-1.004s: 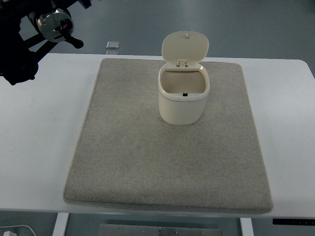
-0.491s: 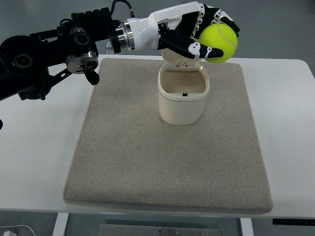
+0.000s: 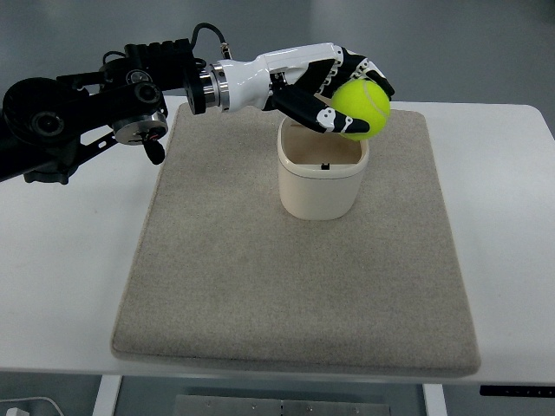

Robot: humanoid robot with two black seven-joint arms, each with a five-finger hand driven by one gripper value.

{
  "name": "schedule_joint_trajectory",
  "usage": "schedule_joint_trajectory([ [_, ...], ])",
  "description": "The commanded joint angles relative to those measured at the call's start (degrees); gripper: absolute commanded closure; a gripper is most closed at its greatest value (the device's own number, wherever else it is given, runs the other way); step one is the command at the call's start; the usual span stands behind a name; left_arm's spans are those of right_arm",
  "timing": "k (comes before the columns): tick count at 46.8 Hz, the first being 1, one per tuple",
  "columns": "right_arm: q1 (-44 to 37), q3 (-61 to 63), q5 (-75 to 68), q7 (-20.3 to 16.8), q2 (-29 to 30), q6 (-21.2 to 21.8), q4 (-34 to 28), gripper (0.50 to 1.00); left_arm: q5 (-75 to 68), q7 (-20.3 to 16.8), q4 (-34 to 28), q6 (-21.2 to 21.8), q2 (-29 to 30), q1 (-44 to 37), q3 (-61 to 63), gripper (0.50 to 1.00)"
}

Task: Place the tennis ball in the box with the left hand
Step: 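Lower the ball into the cream bin and open the left hand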

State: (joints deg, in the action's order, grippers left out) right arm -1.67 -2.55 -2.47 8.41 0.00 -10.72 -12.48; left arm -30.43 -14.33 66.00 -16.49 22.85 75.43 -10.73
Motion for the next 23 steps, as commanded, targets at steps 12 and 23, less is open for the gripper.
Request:
schedule_joint_trajectory([
  [12, 0.0, 0.0, 0.0, -0.1, 0.0, 0.0, 0.0, 0.562, -0.1, 0.0, -2.4, 0.9, 0.2, -0.5, 3.6, 1.000],
  [23, 0.0, 0.0, 0.0, 0.0, 0.0, 0.0, 0.0, 0.562, -0.1, 0.0, -4.0, 1.5, 0.3, -0.7, 4.8, 1.000],
])
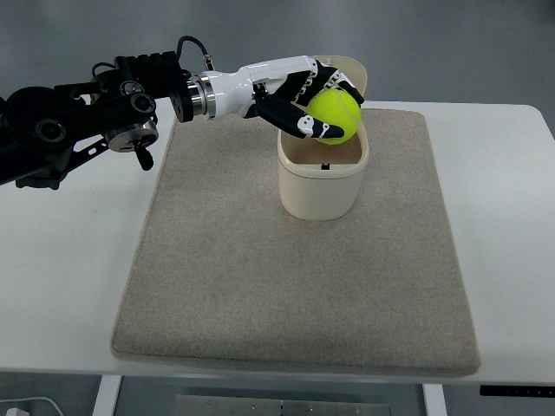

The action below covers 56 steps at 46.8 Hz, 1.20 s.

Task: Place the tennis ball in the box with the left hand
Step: 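Lower the ball into the cream bin and open the left hand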

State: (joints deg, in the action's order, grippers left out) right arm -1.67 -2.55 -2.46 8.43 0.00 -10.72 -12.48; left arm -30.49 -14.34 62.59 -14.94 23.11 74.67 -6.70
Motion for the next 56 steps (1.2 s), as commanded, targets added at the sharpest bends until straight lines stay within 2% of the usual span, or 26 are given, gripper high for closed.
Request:
schedule_joint_trajectory([
  [1, 0.0, 0.0, 0.0, 0.0, 0.0, 0.0, 0.0, 0.562, 0.0, -0.1, -0.8, 0.0, 0.0, 0.0, 0.8, 1.000],
  [45, 0.0, 0.0, 0.0, 0.0, 0.0, 0.0, 0.0, 0.562, -1.1, -0.3, -1.2, 0.1, 0.4, -0.8, 3.0, 1.000],
  [47, 0.0, 0.0, 0.0, 0.0, 0.0, 0.0, 0.0, 0.562, -1.1, -0.3, -1.1, 0.3, 0.4, -0.8, 2.8, 0.954],
  [50, 0.0, 0.0, 0.0, 0.0, 0.0, 0.0, 0.0, 0.562, -1.1, -0.3, -1.1, 0.7, 0.4, -0.7, 2.8, 0.911],
  [53, 0.0, 0.0, 0.0, 0.0, 0.0, 0.0, 0.0, 0.562, -1.1, -0.3, -1.1, 0.8, 0.4, -0.8, 2.8, 0.793],
  [54, 0.0, 0.0, 0.0, 0.0, 0.0, 0.0, 0.0, 0.562, -1.1, -0.3, -1.1, 0.7, 0.4, -0.8, 2.8, 0.772],
  [56, 0.0, 0.0, 0.0, 0.0, 0.0, 0.0, 0.0, 0.562, -1.1, -0.3, -1.1, 0.8, 0.4, -0.8, 2.8, 0.765],
])
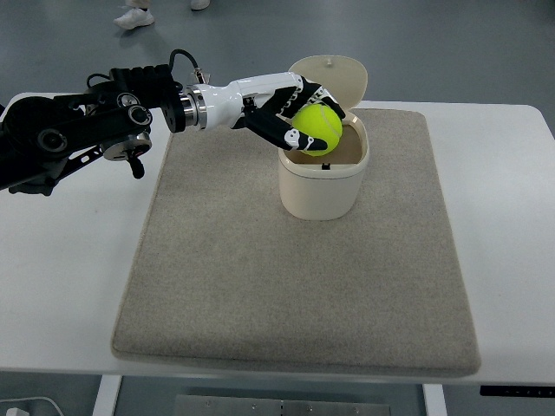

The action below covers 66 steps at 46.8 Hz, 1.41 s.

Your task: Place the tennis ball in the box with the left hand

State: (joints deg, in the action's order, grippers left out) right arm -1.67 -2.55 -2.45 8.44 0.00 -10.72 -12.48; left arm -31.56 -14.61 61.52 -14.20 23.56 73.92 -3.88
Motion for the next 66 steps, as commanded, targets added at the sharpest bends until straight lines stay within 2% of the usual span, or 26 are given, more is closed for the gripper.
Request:
schedule_joint_trajectory([
  [1, 0.0, 0.0, 0.0, 0.0, 0.0, 0.0, 0.0, 0.562, 0.0, 0.0, 0.0, 0.0, 0.0, 0.0, 0.1, 0.763],
  [6, 0.0, 0.0, 0.0, 0.0, 0.0, 0.0, 0.0, 0.562, 0.1, 0.1, 0.1, 0.0, 0.0, 0.0, 0.0, 0.709],
  [8, 0.0, 0.0, 0.0, 0.0, 0.0, 0.0, 0.0, 0.562, 0.1, 0.1, 0.1, 0.0, 0.0, 0.0, 0.0, 0.654],
  [10, 0.0, 0.0, 0.0, 0.0, 0.0, 0.0, 0.0, 0.562, 0.3, 0.1, 0.1, 0.0, 0.0, 0.0, 0.0, 0.626],
  [13, 0.0, 0.0, 0.0, 0.0, 0.0, 0.0, 0.0, 0.562, 0.3, 0.1, 0.1, 0.1, 0.0, 0.1, 0.0, 0.609],
  [16, 0.0, 0.0, 0.0, 0.0, 0.0, 0.0, 0.0, 0.562, 0.4, 0.1, 0.0, 0.1, 0.0, 0.0, 0.0, 0.542],
  [28, 0.0, 0.0, 0.0, 0.0, 0.0, 0.0, 0.0, 0.562, 1.0, 0.0, 0.7, 0.1, 0.3, 0.1, -1.3, 0.544],
  [38, 0.0, 0.0, 0.0, -0.1, 0.0, 0.0, 0.0, 0.562, 1.1, -0.2, 5.0, 0.9, 1.5, 0.0, -10.0, 0.559],
  [45, 0.0, 0.0, 0.0, 0.0, 0.0, 0.0, 0.0, 0.562, 1.9, -0.2, 5.5, 5.9, 1.5, -0.4, -18.4, 0.564],
  [50, 0.0, 0.0, 0.0, -0.1, 0.0, 0.0, 0.0, 0.562, 4.8, -0.2, 3.3, 10.7, 1.1, -2.1, -23.5, 0.568],
  [54, 0.0, 0.0, 0.0, 0.0, 0.0, 0.0, 0.0, 0.562, 10.1, -0.2, -0.8, 12.7, 0.7, -3.9, -26.4, 0.576],
  [60, 0.0, 0.0, 0.0, 0.0, 0.0, 0.0, 0.0, 0.562, 19.4, -0.7, -9.0, 12.7, -0.3, -6.7, -29.2, 0.576],
  [66, 0.0, 0.0, 0.0, 0.0, 0.0, 0.0, 0.0, 0.562, 23.3, -2.5, -15.5, 10.8, -1.4, -10.0, -32.2, 0.576],
])
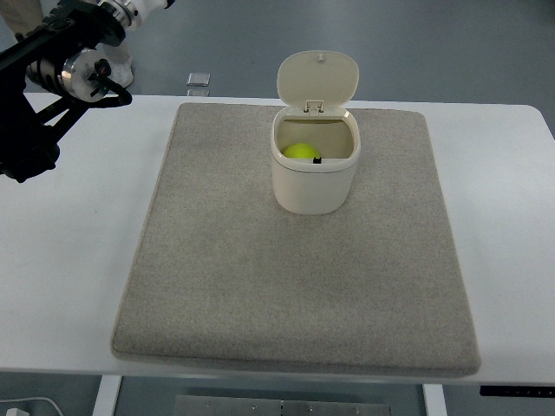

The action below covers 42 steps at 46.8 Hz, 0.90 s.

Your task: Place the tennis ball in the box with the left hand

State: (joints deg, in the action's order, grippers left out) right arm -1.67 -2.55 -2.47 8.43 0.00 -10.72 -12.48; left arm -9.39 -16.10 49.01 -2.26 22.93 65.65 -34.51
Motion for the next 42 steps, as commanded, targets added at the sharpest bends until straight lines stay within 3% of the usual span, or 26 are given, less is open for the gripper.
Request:
schedule_joint_trajectory([
  [1, 0.0, 0.0, 0.0, -0.1, 0.0, 0.0, 0.0, 0.562, 1.2, -1.4, -3.7, -1.7, -1.1, -2.4, -2.3, 0.576],
  [15, 0.0, 0.0, 0.0, 0.0, 0.0, 0.0, 0.0, 0.562, 0.7, -5.2, -10.0, -9.7, -6.9, -8.9, -5.6, 0.579],
  [24, 0.0, 0.0, 0.0, 0.0, 0.0, 0.0, 0.0, 0.562, 0.7, -6.8, -10.3, -10.2, -7.6, -10.6, -5.7, 0.579],
  [42, 0.0, 0.0, 0.0, -0.1, 0.0, 0.0, 0.0, 0.562, 1.1, -8.9, -16.4, -12.0, -9.7, -12.7, -6.2, 0.579],
])
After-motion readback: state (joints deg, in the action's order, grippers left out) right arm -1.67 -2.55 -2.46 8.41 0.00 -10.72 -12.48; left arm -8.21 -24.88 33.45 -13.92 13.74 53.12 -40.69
